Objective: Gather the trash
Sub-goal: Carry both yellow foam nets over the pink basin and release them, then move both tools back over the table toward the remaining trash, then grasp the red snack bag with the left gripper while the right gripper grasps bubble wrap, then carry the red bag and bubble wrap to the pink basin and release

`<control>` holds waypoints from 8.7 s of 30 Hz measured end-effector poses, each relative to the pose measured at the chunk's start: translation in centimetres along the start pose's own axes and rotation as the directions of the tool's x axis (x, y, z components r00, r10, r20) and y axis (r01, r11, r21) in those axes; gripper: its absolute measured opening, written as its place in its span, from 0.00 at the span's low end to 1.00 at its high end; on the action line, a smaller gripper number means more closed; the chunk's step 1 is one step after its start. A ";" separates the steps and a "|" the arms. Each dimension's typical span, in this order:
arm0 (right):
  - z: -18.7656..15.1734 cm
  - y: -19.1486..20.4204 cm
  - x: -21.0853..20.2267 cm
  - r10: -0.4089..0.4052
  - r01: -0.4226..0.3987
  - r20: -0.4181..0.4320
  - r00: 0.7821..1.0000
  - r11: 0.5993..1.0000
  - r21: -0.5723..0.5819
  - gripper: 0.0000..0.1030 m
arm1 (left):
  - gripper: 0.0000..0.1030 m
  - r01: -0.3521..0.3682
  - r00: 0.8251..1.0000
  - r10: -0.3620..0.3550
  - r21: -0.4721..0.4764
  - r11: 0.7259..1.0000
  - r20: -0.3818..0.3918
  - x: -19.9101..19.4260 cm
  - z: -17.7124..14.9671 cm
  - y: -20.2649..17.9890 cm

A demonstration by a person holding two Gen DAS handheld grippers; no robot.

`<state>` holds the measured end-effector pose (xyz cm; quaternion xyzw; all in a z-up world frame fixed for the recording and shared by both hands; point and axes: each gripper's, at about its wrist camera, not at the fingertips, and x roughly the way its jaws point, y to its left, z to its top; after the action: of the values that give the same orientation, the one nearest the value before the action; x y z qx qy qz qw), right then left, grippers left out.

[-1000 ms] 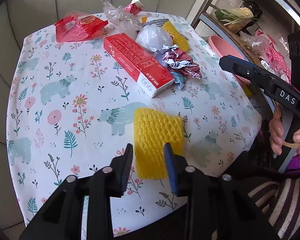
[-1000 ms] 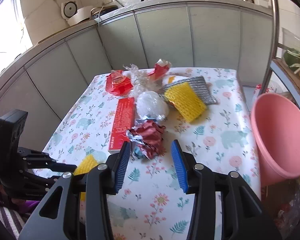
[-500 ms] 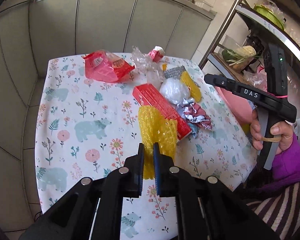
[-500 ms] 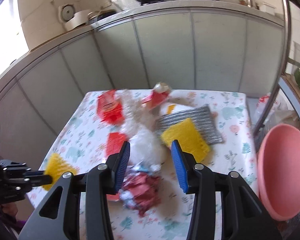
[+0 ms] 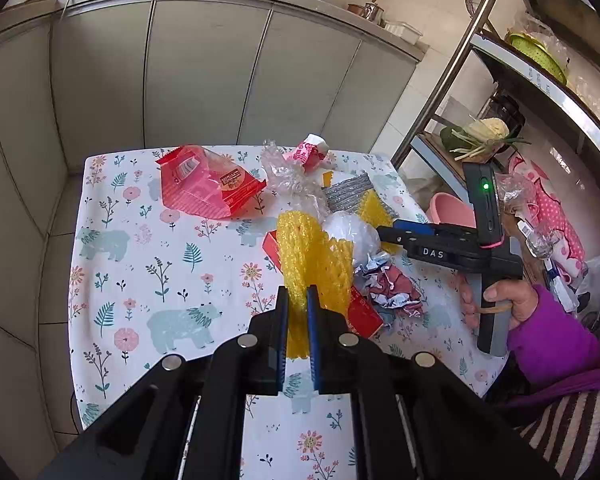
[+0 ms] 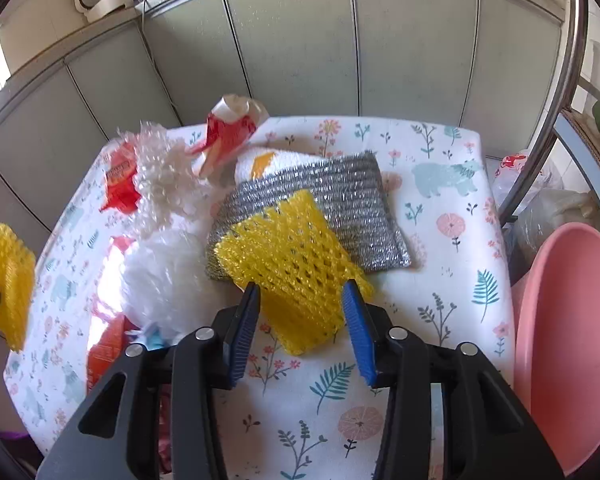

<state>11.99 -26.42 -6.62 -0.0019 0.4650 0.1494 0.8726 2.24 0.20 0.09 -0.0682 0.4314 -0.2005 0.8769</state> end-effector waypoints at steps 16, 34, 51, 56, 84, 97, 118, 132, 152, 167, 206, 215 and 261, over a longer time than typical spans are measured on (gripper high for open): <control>-3.7 -3.0 -9.6 0.038 -0.066 0.198 0.979 0.989 0.134 0.09 | 0.08 0.061 0.996 -0.067 0.101 0.993 0.062 -0.1 2.7 -6.0; -8.2 -11.9 -18.2 -0.222 0.109 0.296 0.929 0.928 0.356 0.09 | 0.08 0.188 0.974 -0.215 0.286 0.940 0.064 6.8 6.4 -20.4; -9.2 -14.6 -18.8 -0.335 0.190 0.279 0.900 0.878 0.440 0.09 | 0.08 0.227 0.968 -0.250 0.323 0.919 0.031 11.4 7.7 -25.7; -9.2 -15.3 -18.2 -0.356 0.203 0.269 0.895 0.862 0.464 0.09 | 0.08 0.234 0.968 -0.252 0.338 0.912 0.009 12.9 7.5 -26.8; -10.3 -20.3 -13.2 -0.339 0.197 0.149 0.929 0.794 0.575 0.16 | 0.13 0.192 0.981 -0.172 0.361 0.913 -0.088 21.1 5.7 -30.1; -10.4 -18.9 -14.8 -0.352 0.204 0.177 0.919 0.811 0.549 0.31 | 0.34 0.213 0.976 -0.211 0.329 0.920 -0.042 18.2 6.4 -29.6; -8.1 -10.1 -14.9 -0.227 0.117 0.239 0.944 0.908 0.403 0.38 | 0.39 0.084 0.990 -0.112 0.281 0.956 0.084 10.1 5.9 -21.1; -4.4 -4.5 -10.6 -0.102 0.045 0.199 0.975 0.960 0.276 0.38 | 0.39 -0.099 0.982 0.081 0.101 0.990 0.169 4.9 5.3 -8.8; 3.5 1.9 -4.8 0.148 -0.165 0.151 0.977 0.981 0.105 0.38 | 0.39 -0.209 0.973 0.221 -0.147 0.967 0.068 10.8 8.0 4.7; 6.0 8.1 1.0 0.182 -0.181 0.006 0.983 0.982 -0.046 0.38 | 0.00 -0.115 0.985 0.131 -0.135 0.984 0.114 10.5 7.3 5.2; 1.2 3.0 -10.4 0.158 -0.187 0.222 0.962 0.975 0.118 0.18 | 0.00 -0.117 0.970 0.104 0.044 0.992 0.218 2.1 6.4 -6.2; -1.7 -1.0 -13.2 0.080 -0.132 0.249 0.965 0.971 0.200 0.18 | 0.00 -0.099 0.979 0.073 0.131 0.986 0.191 3.9 6.3 -12.1; -10.2 -20.0 -13.1 -0.313 0.195 0.116 0.943 0.797 0.572 0.20 | 0.00 0.320 0.946 -0.272 0.383 0.866 -0.174 21.9 5.3 -30.6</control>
<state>2.12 -50.34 -4.46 0.2026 0.3914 -0.1109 0.8908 9.44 -36.91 -3.70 0.0617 0.4141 -0.4216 0.8044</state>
